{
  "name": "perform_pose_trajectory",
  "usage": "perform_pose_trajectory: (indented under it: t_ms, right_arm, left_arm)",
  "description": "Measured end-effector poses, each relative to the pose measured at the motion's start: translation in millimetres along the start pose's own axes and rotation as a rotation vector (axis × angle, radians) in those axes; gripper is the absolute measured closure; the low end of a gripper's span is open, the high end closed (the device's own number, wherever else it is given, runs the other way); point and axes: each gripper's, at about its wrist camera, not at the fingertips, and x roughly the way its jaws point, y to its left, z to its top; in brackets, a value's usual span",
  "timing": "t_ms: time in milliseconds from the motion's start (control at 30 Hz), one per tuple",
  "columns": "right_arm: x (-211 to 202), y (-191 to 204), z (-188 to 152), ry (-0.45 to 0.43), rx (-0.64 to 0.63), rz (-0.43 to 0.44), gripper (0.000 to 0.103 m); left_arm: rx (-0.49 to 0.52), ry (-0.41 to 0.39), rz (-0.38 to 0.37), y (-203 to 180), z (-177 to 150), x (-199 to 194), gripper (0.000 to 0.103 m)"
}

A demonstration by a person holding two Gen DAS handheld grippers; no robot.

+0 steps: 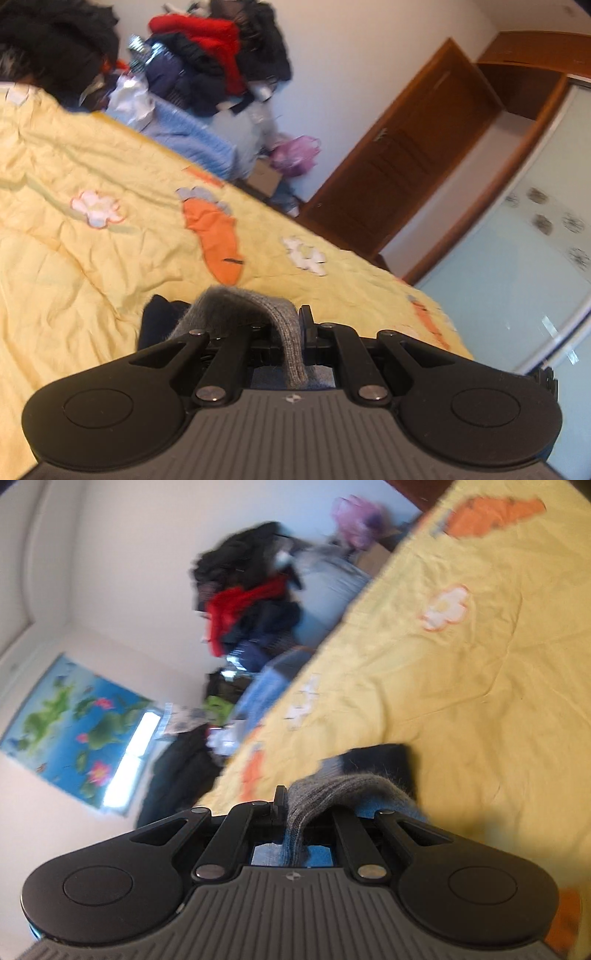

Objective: Fold small clothes
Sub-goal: 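Grasp the grey sweater hem with both grippers and fold it toward the navy strip, then open both grippers and lift them off the folded sweater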

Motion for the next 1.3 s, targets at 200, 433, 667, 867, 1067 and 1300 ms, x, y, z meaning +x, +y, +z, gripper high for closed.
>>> perform_pose_trajectory:
  t_ms: [200,433,667,867,1067,1300]
  right_arm:
    - [30,-24,7,0.005,0.078,0.013,0.084]
    - [29,-13,11,-0.057,0.041,-0.025,0.03]
    - [18,24,7,-0.093,-0.18,-0.102,0.03]
    - [67,29,-23,-0.031,-0.27,-0.222,0.03]
    - [76,20,-49,-0.061,-0.465,-0.269,0.035]
    - [51,38,-50,-0.116,-0.373,-0.31,0.032]
  left_arm:
    - [-0.014,-0.027,0.075,17,15,30,0.097]
    - [-0.04,0.055,0.208,22,9,44,0.08]
    - [0.396,-0.198,0.398,-45,-15,21,0.019]
    - [0.65,0.094,0.485,-64,-69,98,0.019]
    - [0.462,0.108,0.444,-23,-63,93,0.006]
    - [0.563,0.03,0.555,-58,-74,60,0.006]
